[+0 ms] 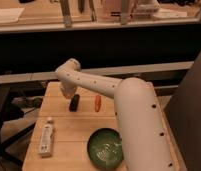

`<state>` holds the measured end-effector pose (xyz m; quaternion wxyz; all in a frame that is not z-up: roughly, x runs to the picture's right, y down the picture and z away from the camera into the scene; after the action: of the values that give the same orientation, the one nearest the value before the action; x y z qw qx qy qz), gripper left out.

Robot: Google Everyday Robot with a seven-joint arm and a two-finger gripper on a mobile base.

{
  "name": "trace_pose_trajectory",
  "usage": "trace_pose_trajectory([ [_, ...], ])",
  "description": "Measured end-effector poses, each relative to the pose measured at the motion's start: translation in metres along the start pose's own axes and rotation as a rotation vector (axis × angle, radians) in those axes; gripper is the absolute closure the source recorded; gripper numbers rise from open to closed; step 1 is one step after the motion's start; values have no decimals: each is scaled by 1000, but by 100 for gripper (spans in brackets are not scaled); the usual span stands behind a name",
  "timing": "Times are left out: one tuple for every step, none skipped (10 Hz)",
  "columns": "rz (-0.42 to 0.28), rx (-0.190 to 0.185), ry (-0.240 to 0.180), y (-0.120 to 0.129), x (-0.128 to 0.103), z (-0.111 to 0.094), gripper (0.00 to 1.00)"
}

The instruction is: Place the eraser in the ceramic cup

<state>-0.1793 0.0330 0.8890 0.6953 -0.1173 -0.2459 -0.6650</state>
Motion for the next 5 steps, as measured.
trace_pose_trajectory([
  [-6,-1,17,-1,-1,-7,50],
  [-2,-1,20,0,0,-8,41],
  [4,1,20,2,0,-6,33],
  [13,2,18,6,0,-4,23],
  [19,2,18,8,0,-3,20],
])
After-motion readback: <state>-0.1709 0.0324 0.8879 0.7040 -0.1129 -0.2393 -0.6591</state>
